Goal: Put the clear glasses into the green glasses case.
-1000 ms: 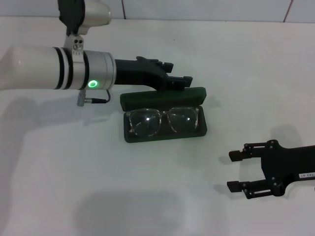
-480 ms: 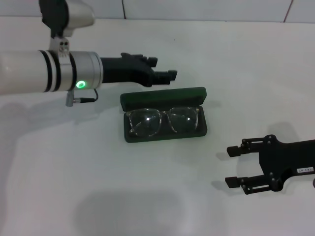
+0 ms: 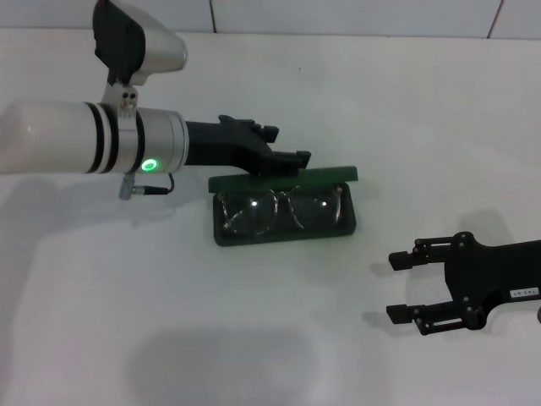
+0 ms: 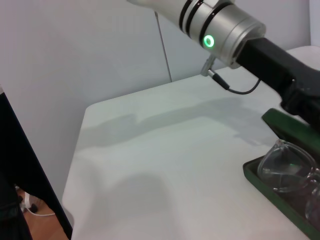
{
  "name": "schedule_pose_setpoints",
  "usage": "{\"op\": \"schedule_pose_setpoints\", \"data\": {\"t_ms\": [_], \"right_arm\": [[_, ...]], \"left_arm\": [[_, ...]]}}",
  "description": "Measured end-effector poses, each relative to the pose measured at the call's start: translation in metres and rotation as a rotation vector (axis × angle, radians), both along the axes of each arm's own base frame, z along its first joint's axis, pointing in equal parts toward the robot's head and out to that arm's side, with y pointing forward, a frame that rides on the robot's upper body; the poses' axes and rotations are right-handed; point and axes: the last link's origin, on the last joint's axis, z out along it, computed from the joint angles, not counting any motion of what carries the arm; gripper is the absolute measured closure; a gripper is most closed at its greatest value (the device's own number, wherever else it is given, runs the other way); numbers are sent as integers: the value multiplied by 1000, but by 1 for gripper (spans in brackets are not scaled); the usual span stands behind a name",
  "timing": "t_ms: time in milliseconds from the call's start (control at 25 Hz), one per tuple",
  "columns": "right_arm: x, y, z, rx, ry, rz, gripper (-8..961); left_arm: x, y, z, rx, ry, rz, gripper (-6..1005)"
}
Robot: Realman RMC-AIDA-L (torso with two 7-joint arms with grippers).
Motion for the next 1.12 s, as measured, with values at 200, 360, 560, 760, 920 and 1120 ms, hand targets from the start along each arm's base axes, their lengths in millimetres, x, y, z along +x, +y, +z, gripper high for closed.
{"op": "schedule_pose_setpoints", "data": {"t_ms": [200, 360, 560, 760, 920, 1120], "right_arm": [[2, 0, 0, 6, -3, -10, 218], [3, 0, 0, 8, -3, -16, 218], [3, 0, 0, 8, -3, -18, 217], [2, 1, 0, 6, -3, -22, 218], [2, 1, 0, 3, -1, -21, 218], [-2, 0, 5, 4, 28, -10, 217]], "left_arm": [[-5, -12, -1, -10, -30, -42, 240], [-15, -25, -5, -1, -47, -68, 240], [-25, -35, -6, 27, -58, -103, 240], [-36, -45, -7, 48, -58, -118, 240], [-37, -49, -9, 61, -85, -131, 240], [-12, -51, 16, 148, -304, -238, 240]]}}
